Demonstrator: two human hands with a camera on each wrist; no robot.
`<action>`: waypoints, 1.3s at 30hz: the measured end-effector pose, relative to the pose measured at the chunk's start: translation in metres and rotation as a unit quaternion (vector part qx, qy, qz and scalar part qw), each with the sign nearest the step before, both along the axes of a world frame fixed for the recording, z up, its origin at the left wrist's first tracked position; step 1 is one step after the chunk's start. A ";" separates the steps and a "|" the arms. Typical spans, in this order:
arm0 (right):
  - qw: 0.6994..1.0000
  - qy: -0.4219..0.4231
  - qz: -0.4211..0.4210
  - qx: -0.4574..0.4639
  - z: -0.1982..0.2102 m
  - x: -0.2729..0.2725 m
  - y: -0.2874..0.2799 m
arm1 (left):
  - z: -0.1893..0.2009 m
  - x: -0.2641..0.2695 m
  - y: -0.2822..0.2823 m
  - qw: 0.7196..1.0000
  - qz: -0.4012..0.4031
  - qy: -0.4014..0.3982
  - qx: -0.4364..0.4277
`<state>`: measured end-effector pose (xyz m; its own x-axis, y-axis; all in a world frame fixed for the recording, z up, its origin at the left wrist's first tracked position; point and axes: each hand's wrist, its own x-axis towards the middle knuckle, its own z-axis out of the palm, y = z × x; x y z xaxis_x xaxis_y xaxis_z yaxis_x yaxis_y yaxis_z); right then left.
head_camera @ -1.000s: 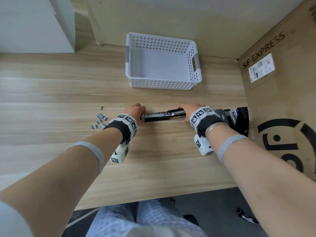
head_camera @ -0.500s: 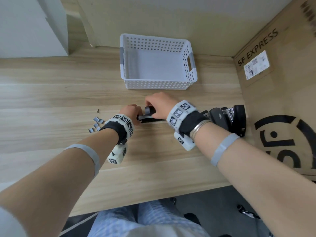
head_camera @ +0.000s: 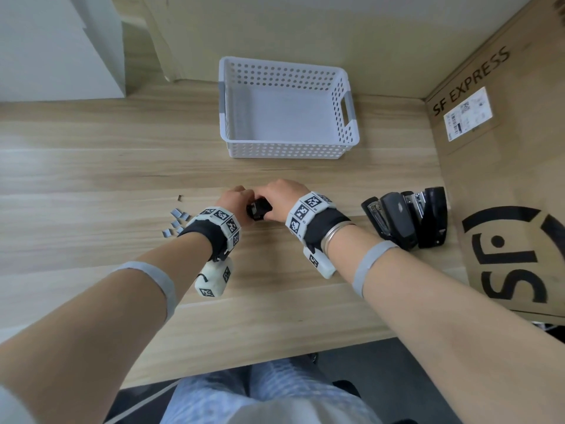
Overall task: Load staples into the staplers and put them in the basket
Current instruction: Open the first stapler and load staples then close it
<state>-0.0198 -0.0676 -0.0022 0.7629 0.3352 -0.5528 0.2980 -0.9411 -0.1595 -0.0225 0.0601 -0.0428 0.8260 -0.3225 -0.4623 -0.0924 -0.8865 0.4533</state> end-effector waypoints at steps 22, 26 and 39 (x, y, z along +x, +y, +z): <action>0.941 -0.030 -0.290 0.169 0.069 0.097 -0.005 | 0.088 0.104 0.020 0.978 0.092 -0.162 -0.093; 0.922 -0.010 -0.349 0.166 0.062 0.142 0.013 | 0.081 0.137 0.027 0.982 0.126 -0.132 -0.050; 0.938 0.024 -0.341 0.058 0.001 0.197 0.047 | 0.047 0.180 0.029 0.981 0.159 -0.096 -0.063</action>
<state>0.1769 -0.0206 -0.0010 0.7964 -0.1612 -0.5829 -0.3768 -0.8862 -0.2697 0.1572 0.0892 0.0044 0.9621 -0.0788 -0.2612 0.0852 -0.8229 0.5617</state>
